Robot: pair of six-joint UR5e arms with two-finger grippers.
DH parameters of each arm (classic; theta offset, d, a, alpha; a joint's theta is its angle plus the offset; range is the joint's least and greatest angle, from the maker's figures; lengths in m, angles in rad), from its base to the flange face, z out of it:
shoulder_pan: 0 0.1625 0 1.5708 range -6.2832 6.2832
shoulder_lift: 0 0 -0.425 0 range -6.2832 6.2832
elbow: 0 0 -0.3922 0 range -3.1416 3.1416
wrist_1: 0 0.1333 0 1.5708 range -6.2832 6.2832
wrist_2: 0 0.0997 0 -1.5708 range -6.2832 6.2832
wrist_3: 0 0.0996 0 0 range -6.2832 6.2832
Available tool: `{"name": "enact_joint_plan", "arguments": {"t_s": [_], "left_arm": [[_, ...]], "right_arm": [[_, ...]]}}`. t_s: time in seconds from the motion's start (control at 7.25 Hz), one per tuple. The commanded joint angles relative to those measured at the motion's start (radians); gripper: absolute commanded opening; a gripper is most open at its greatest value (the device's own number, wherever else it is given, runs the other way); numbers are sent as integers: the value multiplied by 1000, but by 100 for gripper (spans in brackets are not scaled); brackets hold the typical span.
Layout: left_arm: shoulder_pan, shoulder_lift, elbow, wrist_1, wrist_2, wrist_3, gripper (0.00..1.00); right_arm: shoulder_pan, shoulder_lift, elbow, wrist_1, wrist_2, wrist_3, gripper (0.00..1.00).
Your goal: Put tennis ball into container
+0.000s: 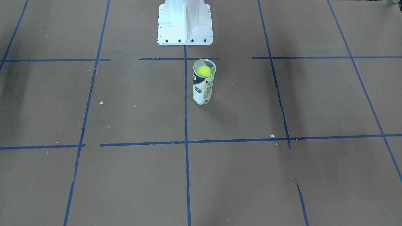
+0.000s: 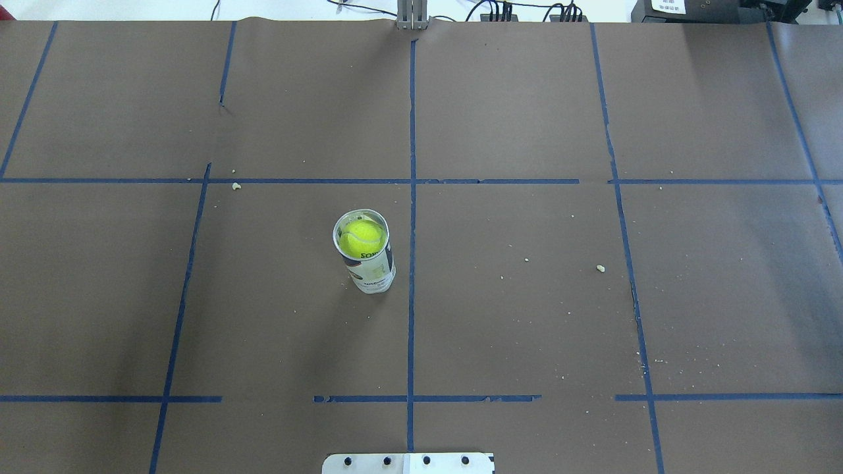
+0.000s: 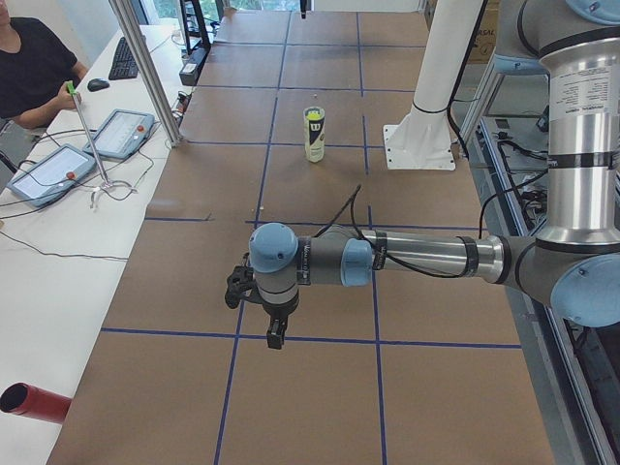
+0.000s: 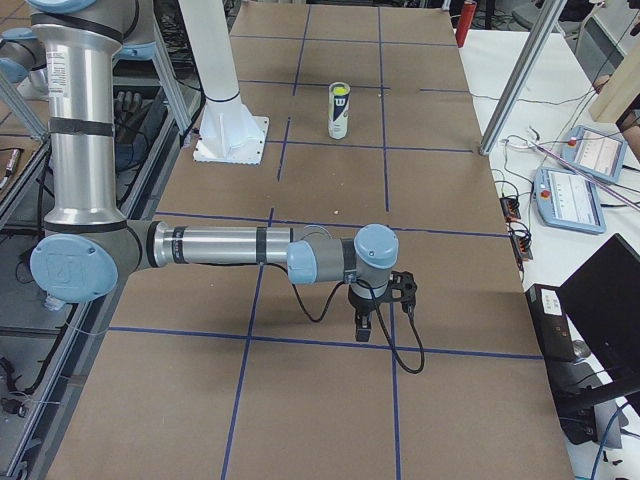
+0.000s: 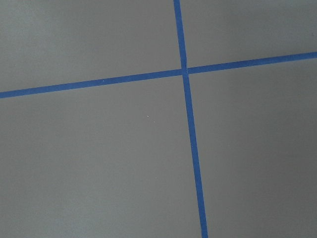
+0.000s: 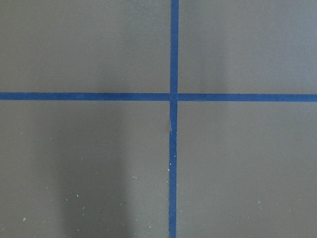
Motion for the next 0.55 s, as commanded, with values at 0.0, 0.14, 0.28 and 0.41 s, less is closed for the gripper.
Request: {"name": "enact_joint_plan", "arguments": {"t_s": [0.0,0.14,0.28,0.41], "left_arm": [[-2,0,0,0,0,0,100],[-2,0,-1,0,0,0,100],[-2,0,-2,-2,-2,0,100],[-2,0,0,-23,-2,-3,100]], "right_arm": [[0,0,0,0,0,0,100],[0,0,0,0,0,0,100],[0,0,0,0,0,0,100],[0,0,0,0,0,0,100]]}}
